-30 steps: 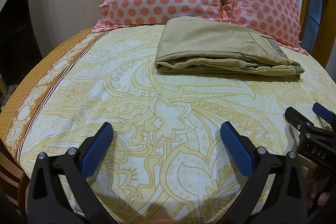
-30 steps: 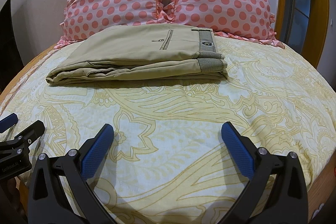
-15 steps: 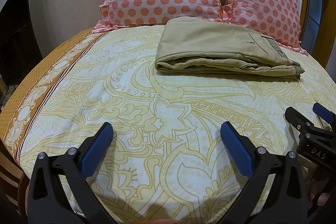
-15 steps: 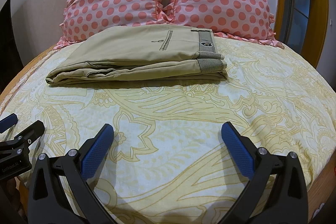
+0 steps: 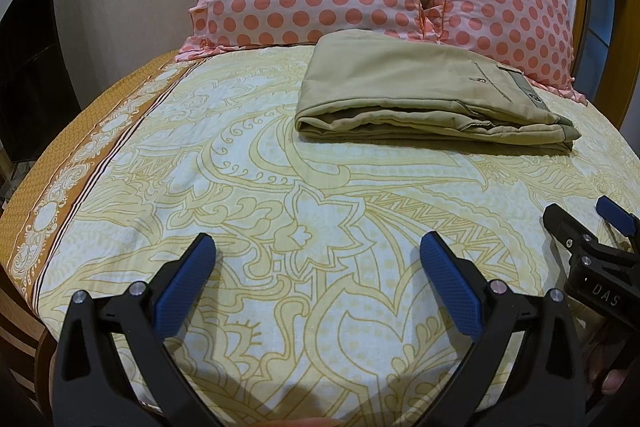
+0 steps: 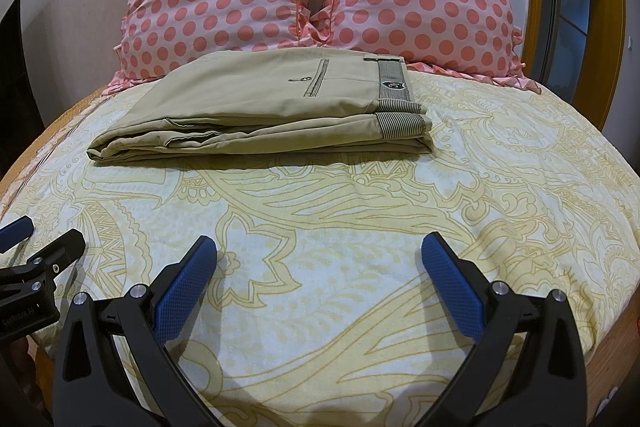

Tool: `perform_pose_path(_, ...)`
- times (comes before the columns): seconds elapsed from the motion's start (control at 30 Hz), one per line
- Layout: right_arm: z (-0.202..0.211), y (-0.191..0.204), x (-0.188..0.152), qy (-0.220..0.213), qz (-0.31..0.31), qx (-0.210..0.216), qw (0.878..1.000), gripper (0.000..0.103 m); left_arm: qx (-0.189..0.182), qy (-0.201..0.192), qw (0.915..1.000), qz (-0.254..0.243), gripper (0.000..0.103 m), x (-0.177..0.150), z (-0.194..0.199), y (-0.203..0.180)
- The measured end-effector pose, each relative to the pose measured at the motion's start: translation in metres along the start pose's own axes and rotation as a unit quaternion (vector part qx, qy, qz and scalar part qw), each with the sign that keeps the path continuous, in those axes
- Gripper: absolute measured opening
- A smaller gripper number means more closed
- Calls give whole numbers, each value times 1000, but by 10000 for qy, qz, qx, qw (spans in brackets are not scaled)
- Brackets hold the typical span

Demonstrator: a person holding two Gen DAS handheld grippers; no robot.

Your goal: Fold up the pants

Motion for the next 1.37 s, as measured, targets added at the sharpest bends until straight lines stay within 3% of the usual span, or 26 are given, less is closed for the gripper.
perform_pose_path(1.37,-2,1,0,-16,-9,-9,10000,102,-5,38,10000,4,101,-1,-2,2)
Point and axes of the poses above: each gripper's, at about its wrist camera, not at the fingertips, and z roughly against the way its jaws point, y to its left, x to its top, the point moved 5 cm from there along -z, roughly the way its jaws point, and after that the axes turned 2 degrees about y, right-handed, at the moved point
